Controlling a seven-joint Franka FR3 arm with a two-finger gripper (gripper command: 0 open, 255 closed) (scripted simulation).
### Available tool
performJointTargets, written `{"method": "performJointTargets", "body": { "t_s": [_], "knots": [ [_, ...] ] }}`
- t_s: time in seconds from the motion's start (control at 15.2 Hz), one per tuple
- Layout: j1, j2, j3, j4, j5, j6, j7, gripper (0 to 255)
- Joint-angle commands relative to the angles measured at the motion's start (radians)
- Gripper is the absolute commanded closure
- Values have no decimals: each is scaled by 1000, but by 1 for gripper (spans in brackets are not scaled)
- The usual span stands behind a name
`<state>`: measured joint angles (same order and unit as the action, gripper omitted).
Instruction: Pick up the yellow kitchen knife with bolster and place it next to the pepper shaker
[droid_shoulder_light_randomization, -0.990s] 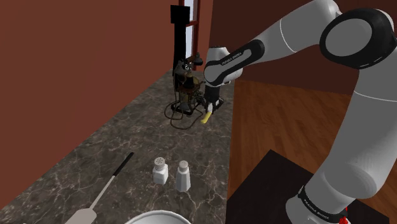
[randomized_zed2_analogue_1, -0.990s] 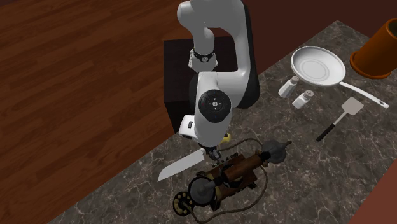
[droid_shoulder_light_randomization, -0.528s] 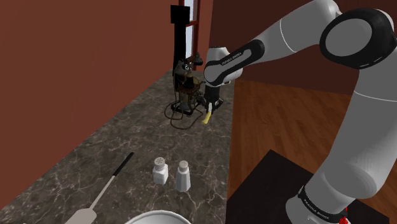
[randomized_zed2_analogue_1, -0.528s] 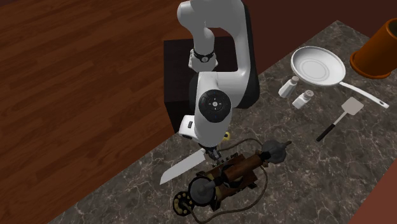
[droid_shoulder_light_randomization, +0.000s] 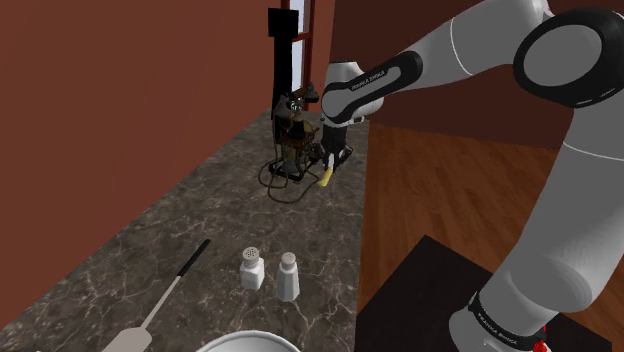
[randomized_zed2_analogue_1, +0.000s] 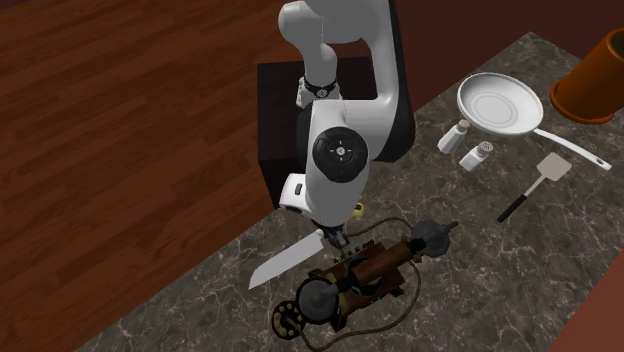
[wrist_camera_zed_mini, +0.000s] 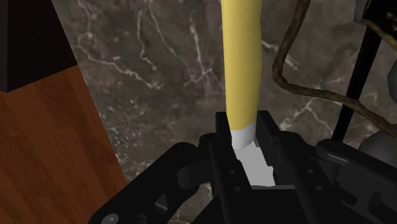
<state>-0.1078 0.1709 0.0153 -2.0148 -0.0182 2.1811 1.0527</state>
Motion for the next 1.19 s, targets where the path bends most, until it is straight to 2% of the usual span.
{"method": "performJointTargets", "body": {
  "t_s": [0.0,1.12],
  "knots": [
    [-1,-14,0,11,1,-26,-2,255],
    [-1,-88,0,151,4,-240,-6,255]
  ]
}}
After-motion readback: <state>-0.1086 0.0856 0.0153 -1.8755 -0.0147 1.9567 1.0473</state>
